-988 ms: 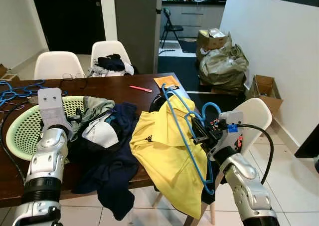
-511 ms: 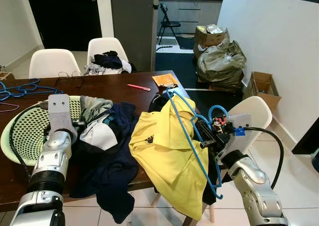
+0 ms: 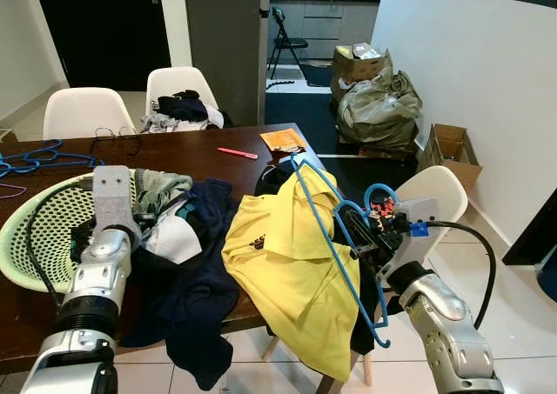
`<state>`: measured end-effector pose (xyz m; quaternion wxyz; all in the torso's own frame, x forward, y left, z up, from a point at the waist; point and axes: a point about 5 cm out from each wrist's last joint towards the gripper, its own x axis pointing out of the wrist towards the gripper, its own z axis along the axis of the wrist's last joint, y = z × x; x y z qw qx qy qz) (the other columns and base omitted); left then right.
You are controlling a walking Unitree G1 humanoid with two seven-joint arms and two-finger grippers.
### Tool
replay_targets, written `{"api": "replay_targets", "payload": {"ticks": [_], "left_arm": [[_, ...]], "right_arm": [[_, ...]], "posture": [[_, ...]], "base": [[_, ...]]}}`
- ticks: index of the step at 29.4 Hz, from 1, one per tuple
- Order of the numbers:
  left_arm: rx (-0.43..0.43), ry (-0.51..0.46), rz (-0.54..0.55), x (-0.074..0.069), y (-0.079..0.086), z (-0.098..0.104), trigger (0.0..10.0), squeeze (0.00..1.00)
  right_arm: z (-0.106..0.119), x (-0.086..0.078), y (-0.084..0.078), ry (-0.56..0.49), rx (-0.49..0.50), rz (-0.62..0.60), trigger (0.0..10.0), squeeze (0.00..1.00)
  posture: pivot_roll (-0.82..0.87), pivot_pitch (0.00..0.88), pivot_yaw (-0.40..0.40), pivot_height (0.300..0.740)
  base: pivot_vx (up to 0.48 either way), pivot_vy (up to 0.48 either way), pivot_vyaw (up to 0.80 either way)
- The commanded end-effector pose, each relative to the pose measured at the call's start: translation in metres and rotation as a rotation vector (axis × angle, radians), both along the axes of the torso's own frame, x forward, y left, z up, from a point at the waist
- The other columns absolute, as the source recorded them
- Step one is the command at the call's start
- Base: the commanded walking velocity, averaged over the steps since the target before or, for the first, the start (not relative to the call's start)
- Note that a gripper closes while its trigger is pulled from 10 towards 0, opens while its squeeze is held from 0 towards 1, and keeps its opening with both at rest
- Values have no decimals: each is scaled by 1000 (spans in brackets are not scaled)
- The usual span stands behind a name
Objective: Hang hanger
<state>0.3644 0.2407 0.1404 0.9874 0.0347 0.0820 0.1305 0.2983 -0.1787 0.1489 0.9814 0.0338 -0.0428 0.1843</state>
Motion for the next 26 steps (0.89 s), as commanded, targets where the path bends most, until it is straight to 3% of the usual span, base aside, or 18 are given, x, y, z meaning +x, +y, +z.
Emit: {"api": "replay_targets", "payload": {"ticks": [1,9,10,16,26], "left_arm": [[0,59,-11,-4,-4,-13,10000,0],[0,63,7,-7,-6,-17,10000,0],[0,71,36,-14,-4,-21,10000,0],[-1,94,50,-20,-3,-29,10000,0],[-9,103,60,-21,-5,-31,10000,0]], "right_arm": [[4,0,-3,-5,-17,-8,10000,0],[4,-1,-3,-3,-18,-9,10000,0],[5,0,-3,-2,-17,-8,10000,0],[6,3,-3,-2,-15,-2,10000,0],[5,3,-3,-2,-17,-4,10000,0]], "posture": [[-56,0,-38,740],[-55,0,-38,740],[-47,0,-43,740],[-42,0,-47,740],[-50,0,-45,740]], "base": [[0,0,0],[0,0,0],[0,0,0],[0,0,0],[0,0,0]]}}
